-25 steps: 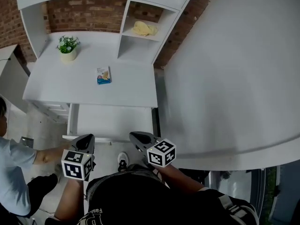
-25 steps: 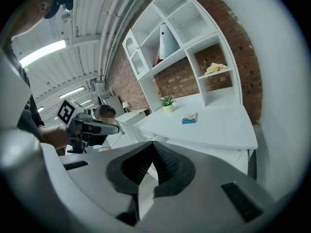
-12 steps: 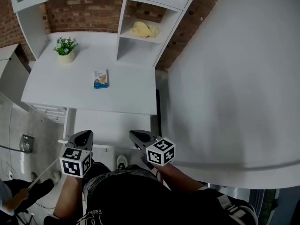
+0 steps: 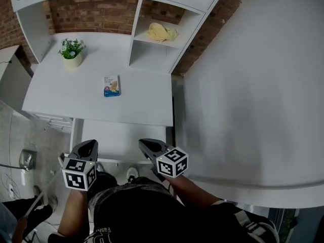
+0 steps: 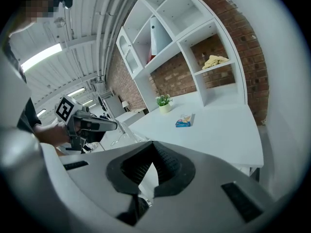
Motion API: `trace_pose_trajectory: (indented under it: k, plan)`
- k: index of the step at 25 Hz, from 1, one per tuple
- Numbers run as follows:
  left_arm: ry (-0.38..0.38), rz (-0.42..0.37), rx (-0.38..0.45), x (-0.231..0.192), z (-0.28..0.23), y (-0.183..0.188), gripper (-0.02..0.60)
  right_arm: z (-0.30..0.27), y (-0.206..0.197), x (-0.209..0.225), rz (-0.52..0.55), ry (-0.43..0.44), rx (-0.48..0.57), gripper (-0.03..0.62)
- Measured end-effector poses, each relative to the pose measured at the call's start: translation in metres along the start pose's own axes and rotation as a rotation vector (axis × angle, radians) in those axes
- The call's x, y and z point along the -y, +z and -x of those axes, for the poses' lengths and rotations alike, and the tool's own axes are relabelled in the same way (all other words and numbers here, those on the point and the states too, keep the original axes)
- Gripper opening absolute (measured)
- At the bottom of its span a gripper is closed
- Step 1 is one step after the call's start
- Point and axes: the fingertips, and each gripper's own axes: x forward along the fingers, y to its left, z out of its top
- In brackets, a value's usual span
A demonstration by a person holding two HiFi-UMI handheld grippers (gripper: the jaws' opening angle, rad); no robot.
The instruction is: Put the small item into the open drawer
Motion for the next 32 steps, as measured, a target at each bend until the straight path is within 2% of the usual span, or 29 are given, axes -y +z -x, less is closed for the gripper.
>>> trace_pose_trajectory:
  k: [14,24,26,32]
  plan:
    - [-0.084,-0.034,-0.054,-0.096,-0.022,0.006,0.018,-0.092,0.039,0.008,-0.001,-0.162,-0.004,0.003]
    - [-0.114,-0.079,-0.105,-0.16,-0.024,0.001,0.018,-0.17,0.047,0.041,0.026,-0.324,-0.113,0.009]
    - [-0.115,-0.074,-0.115,-0.17,-0.023,-0.004,0.018,-0.186,0.052,0.051,0.027,-0.348,-0.12,0.029]
    - [-0.101,-0.056,-0.122,-0.2,-0.018,-0.009,0.018,-0.243,0.068,0.084,0.051,-0.394,-0.178,0.155]
